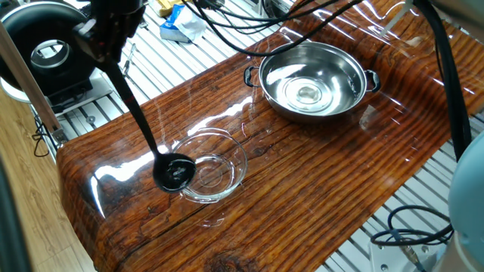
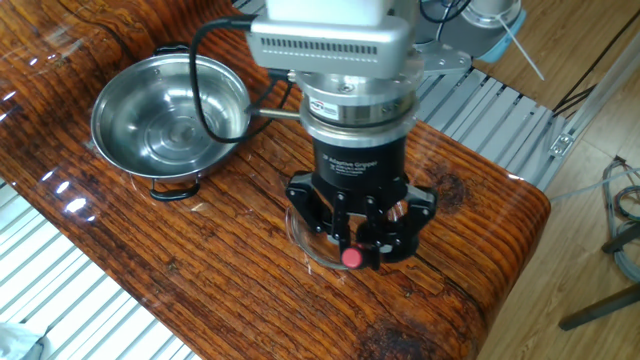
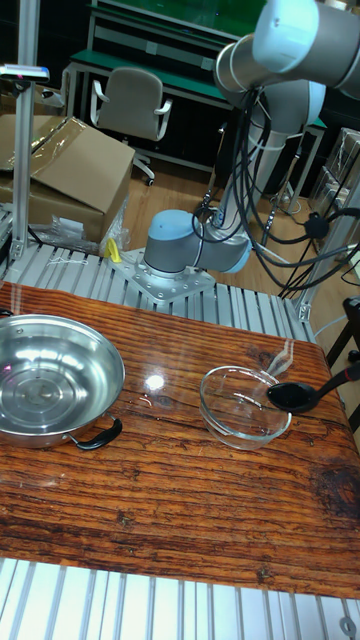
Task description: Scoop water with a large spoon from one bowl to another
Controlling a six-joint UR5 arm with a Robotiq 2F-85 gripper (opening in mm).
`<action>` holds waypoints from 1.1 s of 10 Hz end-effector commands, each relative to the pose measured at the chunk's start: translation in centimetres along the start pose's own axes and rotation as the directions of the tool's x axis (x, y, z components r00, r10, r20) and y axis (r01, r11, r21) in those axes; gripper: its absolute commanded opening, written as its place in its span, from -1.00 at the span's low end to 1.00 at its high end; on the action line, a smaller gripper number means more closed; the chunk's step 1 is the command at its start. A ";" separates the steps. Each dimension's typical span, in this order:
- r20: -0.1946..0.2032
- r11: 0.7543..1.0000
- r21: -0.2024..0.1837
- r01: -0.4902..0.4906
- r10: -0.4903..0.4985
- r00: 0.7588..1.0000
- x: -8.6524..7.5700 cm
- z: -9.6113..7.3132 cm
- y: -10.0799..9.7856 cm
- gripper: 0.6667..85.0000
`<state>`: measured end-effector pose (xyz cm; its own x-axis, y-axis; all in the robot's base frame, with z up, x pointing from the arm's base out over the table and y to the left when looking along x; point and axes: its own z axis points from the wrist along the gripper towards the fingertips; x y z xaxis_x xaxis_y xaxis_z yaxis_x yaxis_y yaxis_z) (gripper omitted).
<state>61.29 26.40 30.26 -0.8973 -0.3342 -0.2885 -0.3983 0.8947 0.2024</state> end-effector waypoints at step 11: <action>0.033 0.973 -0.215 0.083 -0.078 0.996 2.1 -1.0 0.7 -0.99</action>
<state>59.42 25.74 30.13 -0.8595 -0.4001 -0.3181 -0.4955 0.8050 0.3265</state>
